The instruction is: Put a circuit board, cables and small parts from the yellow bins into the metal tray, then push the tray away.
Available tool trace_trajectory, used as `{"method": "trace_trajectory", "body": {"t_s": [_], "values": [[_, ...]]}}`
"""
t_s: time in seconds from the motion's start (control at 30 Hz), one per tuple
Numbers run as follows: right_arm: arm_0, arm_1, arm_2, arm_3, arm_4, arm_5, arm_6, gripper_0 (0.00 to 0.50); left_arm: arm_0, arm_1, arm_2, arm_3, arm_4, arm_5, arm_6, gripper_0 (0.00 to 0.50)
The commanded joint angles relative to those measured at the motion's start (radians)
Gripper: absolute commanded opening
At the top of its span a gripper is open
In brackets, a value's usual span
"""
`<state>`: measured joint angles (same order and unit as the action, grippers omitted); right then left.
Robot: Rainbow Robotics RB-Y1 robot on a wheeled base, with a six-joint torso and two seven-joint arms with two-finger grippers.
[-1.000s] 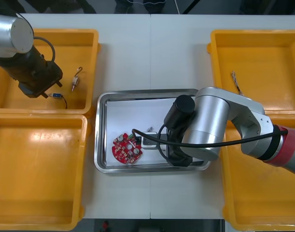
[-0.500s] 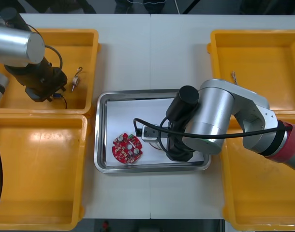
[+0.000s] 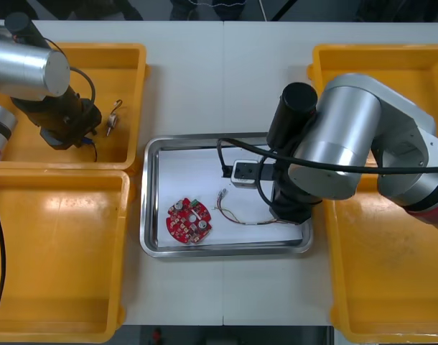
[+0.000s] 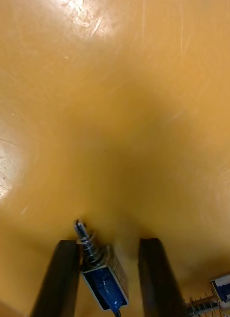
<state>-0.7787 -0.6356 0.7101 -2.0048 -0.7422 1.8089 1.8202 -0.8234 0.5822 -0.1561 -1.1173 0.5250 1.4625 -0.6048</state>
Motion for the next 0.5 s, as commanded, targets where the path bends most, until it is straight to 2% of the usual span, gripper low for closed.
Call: {"method": "trace_trajectory", "body": {"t_s": [0.03,0.07,0.33,0.5], "values": [[-0.051,0.017,-0.084,-0.038,-0.029,0.082,-0.041,0.5,-0.037,-0.018,-0.022,0.005,-0.008,-0.008,0.057,0.0],[-0.056,0.017,-0.101,-0.038,-0.032,0.11,-0.044,0.5,-0.037,-0.018,-0.022,0.005,-0.007,-0.007,0.056,0.0],[-0.108,0.016,-0.221,-0.04,-0.028,0.111,-0.064,0.5,-0.037,-0.016,-0.014,0.005,0.004,-0.008,0.048,0.001],[-0.134,-0.009,-0.259,-0.038,-0.025,0.111,-0.073,0.5,-0.037,-0.008,0.016,-0.004,0.006,0.002,0.031,0.002]]}}
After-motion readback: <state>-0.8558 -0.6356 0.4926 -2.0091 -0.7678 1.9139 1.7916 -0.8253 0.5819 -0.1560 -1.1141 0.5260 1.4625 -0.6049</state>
